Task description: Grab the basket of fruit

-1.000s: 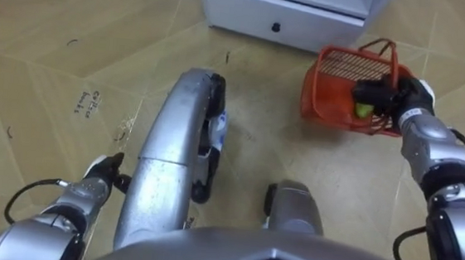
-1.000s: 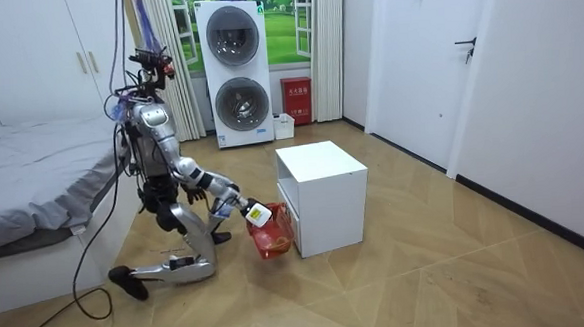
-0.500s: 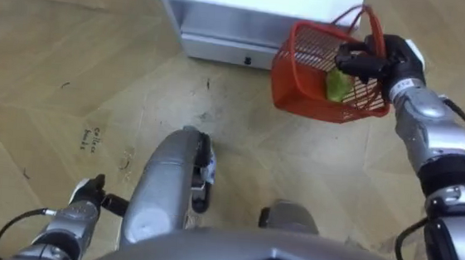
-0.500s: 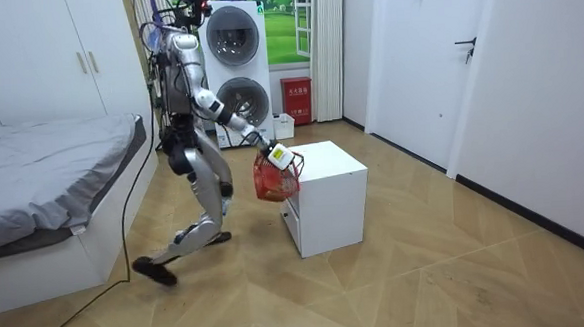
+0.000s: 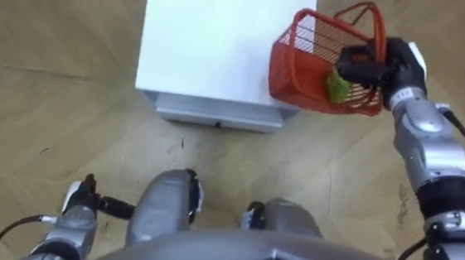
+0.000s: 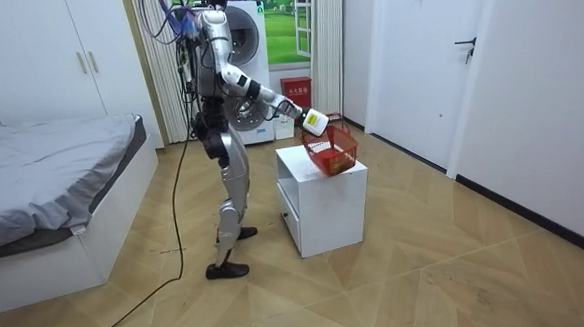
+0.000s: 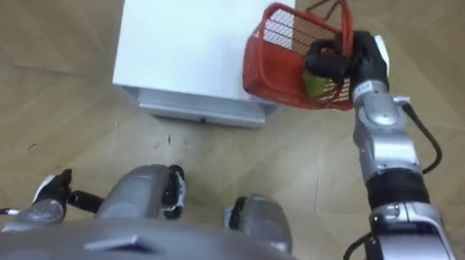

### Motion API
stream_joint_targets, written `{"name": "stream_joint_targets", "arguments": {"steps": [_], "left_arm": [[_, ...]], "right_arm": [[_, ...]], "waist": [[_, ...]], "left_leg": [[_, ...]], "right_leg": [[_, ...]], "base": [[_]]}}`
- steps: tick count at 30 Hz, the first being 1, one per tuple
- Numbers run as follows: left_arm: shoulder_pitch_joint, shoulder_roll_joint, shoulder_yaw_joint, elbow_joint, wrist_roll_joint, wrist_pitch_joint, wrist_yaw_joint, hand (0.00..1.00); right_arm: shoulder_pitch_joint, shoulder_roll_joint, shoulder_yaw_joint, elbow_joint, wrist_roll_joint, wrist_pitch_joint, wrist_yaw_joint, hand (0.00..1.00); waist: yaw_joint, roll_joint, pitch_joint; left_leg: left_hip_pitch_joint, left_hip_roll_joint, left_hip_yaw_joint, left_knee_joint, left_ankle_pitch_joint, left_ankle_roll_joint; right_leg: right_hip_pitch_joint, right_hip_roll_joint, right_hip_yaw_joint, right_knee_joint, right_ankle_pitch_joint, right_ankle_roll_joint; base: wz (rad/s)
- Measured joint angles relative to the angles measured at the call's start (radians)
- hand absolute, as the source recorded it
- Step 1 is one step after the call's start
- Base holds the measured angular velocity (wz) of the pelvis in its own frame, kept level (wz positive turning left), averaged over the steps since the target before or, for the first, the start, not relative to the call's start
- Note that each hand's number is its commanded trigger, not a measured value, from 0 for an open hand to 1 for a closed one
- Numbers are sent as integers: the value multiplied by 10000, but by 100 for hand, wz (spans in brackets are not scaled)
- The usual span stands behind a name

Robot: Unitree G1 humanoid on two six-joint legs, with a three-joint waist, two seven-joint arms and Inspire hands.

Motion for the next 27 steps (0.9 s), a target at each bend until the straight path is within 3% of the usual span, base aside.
{"name": "stream_joint_targets", "arguments": {"steps": [6,12,27], "left_arm": [[319,-56,496,-195,73,260,8,0],[443,-65,709,-655,71,384,-18,0],[582,-72,776,-516,77,551,-507,0]], "right_arm": [[113,0,-59,-1129,-254,116,535,100],[113,-3,-54,-1416,-246,302,1186,100],[126,12,63,-2377,-723,515,2441,100]], "waist": [[73,-4,-5],[170,35,-2],[334,167,31]], "left_leg": [[1037,-37,-15,-778,38,-68],[1269,1,-55,-984,112,-193],[1759,-8,-129,-1281,134,-237]], "right_leg": [[1123,122,-128,-1001,247,-51],[1408,274,-190,-1301,337,-195],[1830,239,-444,-1191,340,-200]], "base": [[-1],[0],[3]]}}
